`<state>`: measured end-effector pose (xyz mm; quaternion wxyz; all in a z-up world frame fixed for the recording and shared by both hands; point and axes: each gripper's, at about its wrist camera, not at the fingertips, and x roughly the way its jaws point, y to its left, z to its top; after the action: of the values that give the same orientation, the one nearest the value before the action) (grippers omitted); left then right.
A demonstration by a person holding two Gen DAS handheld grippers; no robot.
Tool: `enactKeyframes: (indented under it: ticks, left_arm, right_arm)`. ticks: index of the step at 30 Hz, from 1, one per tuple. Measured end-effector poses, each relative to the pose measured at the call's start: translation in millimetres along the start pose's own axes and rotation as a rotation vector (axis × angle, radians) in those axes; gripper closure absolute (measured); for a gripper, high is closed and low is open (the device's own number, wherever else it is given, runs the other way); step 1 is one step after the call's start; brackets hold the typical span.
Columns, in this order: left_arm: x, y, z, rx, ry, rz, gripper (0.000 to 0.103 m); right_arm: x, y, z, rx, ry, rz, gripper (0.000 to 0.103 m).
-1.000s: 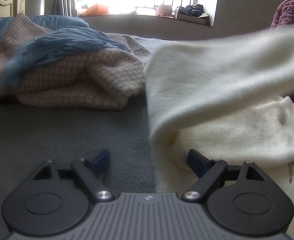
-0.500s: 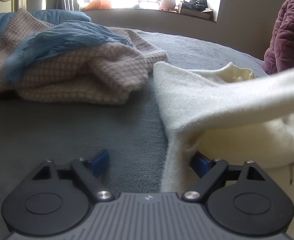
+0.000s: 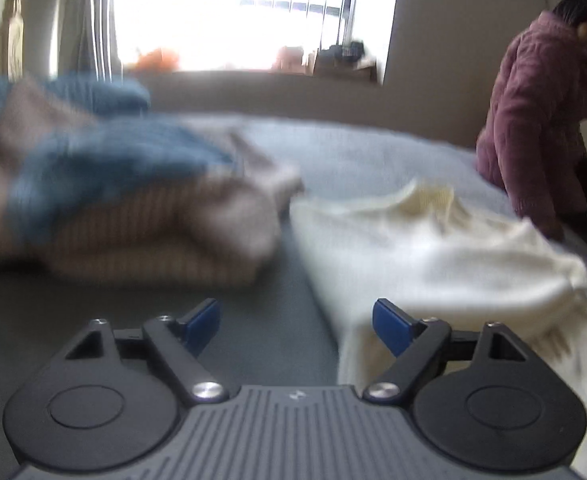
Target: Fold clothes
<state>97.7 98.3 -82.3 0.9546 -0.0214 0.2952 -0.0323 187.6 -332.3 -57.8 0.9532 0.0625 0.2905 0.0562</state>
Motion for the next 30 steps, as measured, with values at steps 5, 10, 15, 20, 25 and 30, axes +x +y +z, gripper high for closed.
enactKeyframes:
  ticks: [5, 10, 15, 20, 25, 30]
  left_arm:
    - [56, -15, -9, 0.031, 0.100, 0.022, 0.020]
    - [62, -9, -18, 0.017, 0.093, 0.016, 0.016]
    - [44, -20, 8, 0.124, -0.064, -0.042, 0.021]
    - [99, -36, 19, 0.109, 0.089, -0.120, 0.021]
    - [112, -30, 18, 0.071, 0.129, -0.104, 0.016]
    - [116, -33, 46, 0.102, 0.071, -0.080, 0.018]
  right_arm:
    - [22, 36, -24, -0.171, 0.039, 0.122, 0.092]
    - [55, 39, -72, -0.277, 0.186, 0.144, 0.093]
    - [45, 33, -50, -0.192, 0.152, 0.151, 0.089]
    - [53, 29, -38, -0.211, 0.121, 0.150, 0.088]
    - [77, 10, -57, -0.166, 0.179, 0.144, 0.088]
    - [82, 22, -2, -0.128, 0.121, 0.224, 0.081]
